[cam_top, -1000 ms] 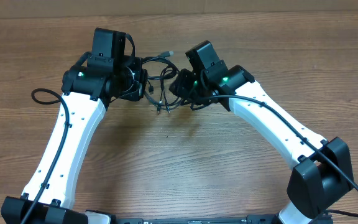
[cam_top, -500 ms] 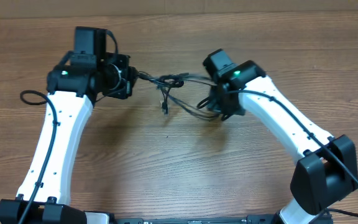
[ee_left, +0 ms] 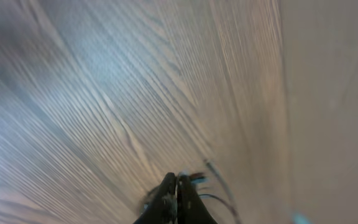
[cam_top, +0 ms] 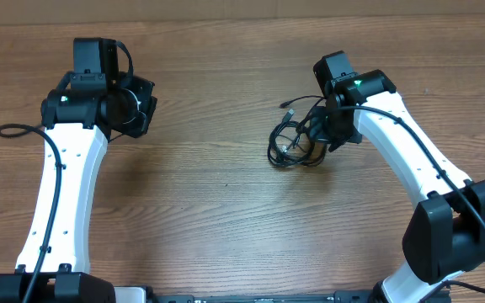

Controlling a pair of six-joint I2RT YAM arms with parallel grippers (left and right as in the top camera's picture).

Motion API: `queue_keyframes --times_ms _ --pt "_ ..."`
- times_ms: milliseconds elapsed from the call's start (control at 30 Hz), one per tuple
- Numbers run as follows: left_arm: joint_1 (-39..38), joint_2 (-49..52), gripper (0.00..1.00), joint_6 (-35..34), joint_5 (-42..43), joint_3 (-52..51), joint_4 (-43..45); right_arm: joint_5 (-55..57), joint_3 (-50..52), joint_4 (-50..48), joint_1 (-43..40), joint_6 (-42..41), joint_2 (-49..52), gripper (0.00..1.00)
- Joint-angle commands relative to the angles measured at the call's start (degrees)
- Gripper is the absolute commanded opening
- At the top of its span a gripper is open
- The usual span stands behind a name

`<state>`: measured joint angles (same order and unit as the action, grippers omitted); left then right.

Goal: Untangle cables
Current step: 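Pull the grippers apart to separate the cable loops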

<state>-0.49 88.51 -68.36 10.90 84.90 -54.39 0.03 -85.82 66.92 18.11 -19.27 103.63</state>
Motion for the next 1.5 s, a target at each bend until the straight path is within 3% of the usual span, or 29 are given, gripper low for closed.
queue_keyframes --times_ms 0,33,133,233,433,633,833,1033,1267,1467 --pt "-1.6 -0.7 0.1 18.9 2.5 0.7 1.1 -20.6 -2.1 -0.9 0.3 13.5 -2.1 0.04" --pt "-2.6 -0.7 0.2 24.0 3.9 0.7 1.3 -27.9 -3.6 -1.7 0.3 15.2 -3.6 0.04" --pt "-4.7 -0.7 0.28 34.3 8.8 0.7 2.3 -40.6 -7.5 -4.5 0.1 15.3 -7.0 0.04" --pt "-6.8 -0.7 0.33 42.4 14.5 0.7 4.0 -46.4 -10.3 -6.0 0.1 14.6 -8.9 0.04" --pt "-9.8 -0.7 0.61 54.3 17.5 0.7 6.9 -50.6 -15.3 -0.6 0.1 12.1 -9.4 0.04" --pt "-10.0 1.2 0.63 73.0 33.2 0.7 7.0 -58.0 -15.5 2.5 -1.5 13.4 -9.4 0.03" --pt "-12.2 7.1 0.59 83.1 41.6 0.7 2.6 -61.8 -15.5 2.6 -4.5 13.4 -9.4 0.04" --pt "-15.2 11.8 0.53 85.0 49.2 0.7 5.4 -61.6 -15.5 2.6 -4.9 13.4 -9.4 0.04" --pt "-19.2 16.0 0.6 84.7 51.9 0.7 10.1 -61.6 -15.5 2.7 -4.9 13.4 -9.4 0.04" --pt "-21.3 17.6 0.55 86.6 53.1 0.7 6.1 -59.5 -15.5 4.4 -4.9 13.4 -9.4 0.04"
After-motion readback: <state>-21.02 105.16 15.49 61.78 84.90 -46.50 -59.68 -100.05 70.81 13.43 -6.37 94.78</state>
